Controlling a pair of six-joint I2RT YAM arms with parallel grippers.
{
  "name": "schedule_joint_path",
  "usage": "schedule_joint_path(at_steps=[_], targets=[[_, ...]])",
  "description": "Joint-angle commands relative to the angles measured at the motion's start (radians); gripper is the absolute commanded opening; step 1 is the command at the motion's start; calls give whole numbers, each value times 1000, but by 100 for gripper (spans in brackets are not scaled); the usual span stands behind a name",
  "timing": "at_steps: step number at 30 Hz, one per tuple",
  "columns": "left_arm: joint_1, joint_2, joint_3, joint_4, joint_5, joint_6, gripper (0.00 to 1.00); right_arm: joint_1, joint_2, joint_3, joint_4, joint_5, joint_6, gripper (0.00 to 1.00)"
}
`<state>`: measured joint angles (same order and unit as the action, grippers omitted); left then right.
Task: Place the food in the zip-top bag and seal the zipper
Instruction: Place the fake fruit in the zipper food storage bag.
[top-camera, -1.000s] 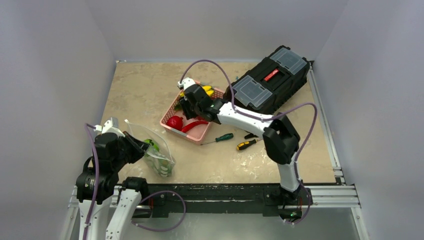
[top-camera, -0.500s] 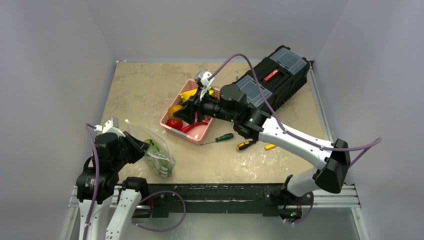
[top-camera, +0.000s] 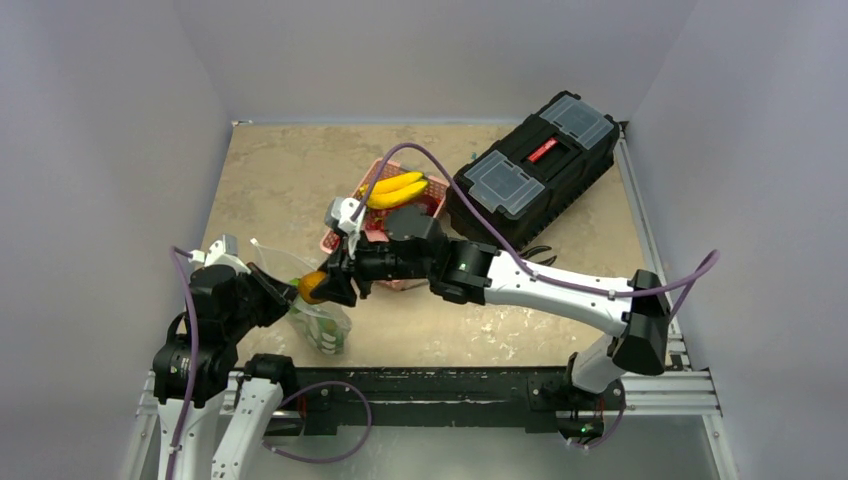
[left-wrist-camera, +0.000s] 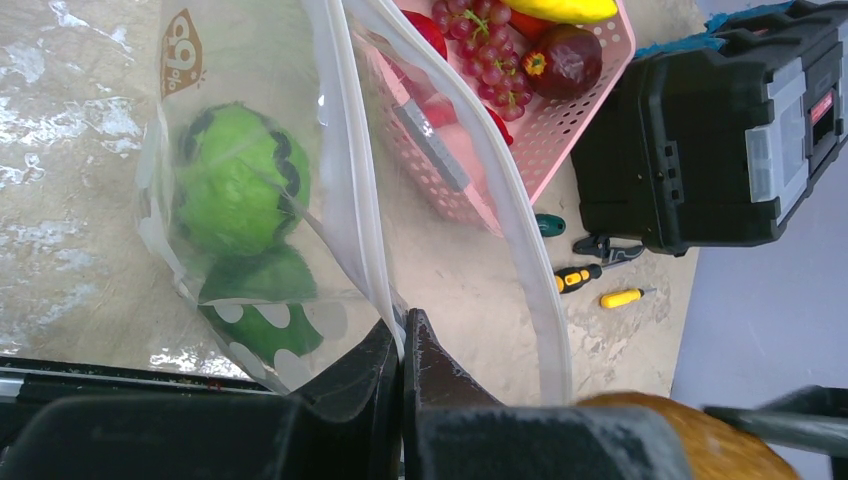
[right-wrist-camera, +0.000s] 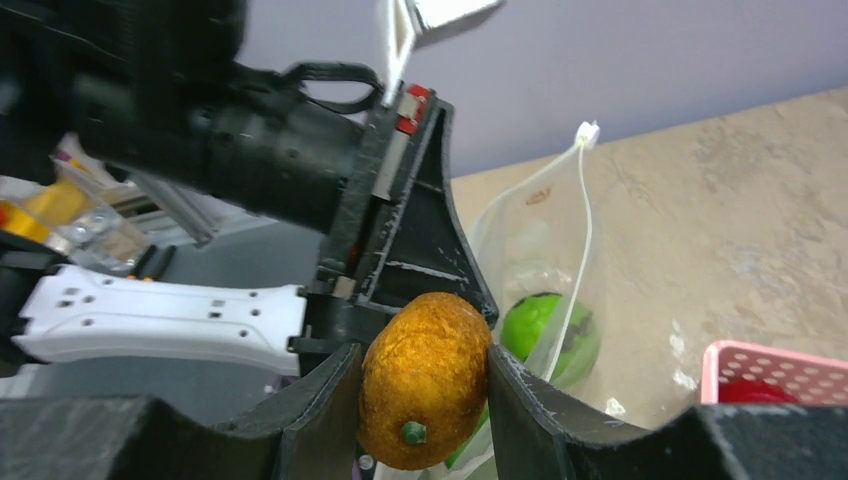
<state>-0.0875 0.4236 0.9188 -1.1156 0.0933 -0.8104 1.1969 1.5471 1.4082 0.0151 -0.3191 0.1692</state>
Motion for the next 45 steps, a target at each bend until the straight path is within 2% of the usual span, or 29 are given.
schedule_joint_path(at_steps=[1, 5, 8, 11, 20, 23, 35, 42, 45], targets=[[0, 1, 16, 27, 14, -9, 0, 51, 51, 105, -121, 170, -74, 7], [0, 4, 20, 26, 17, -10, 0, 79, 115, 176, -199, 301, -80, 9], [0, 3, 19, 24, 17, -13, 0, 82, 139, 200, -224, 340, -76, 12], [0, 1, 21, 21, 18, -13, 0, 86, 139, 196, -221, 348, -76, 21], [0, 0, 20, 22, 19, -14, 0, 87, 125, 180, -213, 360, -74, 58], [0, -2, 19, 21, 21, -13, 0, 87, 121, 176, -205, 354, -70, 66], [0, -13, 30, 6, 15, -10, 0, 87, 89, 158, -164, 365, -59, 73], [0, -28, 116, -19, 16, -17, 0, 87, 95, 149, -164, 420, -56, 63], [0, -22, 113, -14, 35, -27, 0, 87, 107, 162, -181, 428, -56, 53]])
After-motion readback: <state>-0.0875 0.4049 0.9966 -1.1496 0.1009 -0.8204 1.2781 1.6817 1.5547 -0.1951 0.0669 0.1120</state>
